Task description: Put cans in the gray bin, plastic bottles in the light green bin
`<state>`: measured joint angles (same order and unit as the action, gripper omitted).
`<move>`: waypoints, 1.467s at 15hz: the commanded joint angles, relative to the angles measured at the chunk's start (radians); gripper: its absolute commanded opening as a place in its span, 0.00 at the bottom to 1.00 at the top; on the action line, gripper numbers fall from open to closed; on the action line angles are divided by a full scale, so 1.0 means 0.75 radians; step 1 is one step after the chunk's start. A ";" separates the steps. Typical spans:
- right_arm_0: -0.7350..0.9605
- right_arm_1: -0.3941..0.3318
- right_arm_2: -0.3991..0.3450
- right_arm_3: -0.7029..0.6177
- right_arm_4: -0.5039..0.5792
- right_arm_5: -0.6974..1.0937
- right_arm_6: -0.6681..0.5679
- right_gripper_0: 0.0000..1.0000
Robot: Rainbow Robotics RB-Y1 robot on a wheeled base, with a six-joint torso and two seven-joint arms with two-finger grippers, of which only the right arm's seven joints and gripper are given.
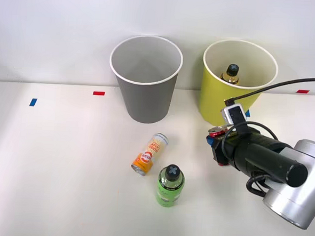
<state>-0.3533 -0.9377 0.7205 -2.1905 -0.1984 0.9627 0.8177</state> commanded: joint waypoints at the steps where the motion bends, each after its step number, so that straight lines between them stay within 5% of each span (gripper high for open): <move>1: 0.164 0.097 -0.171 -0.027 0.101 -0.341 0.008 0.00; 8: 0.299 0.199 -0.429 -0.025 0.117 -0.942 -0.043 0.00; 22: 0.095 0.430 -0.537 0.045 0.121 -1.040 -0.088 0.00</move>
<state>-0.2659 -0.6291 0.3185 -2.1658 -0.1043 0.1941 0.7541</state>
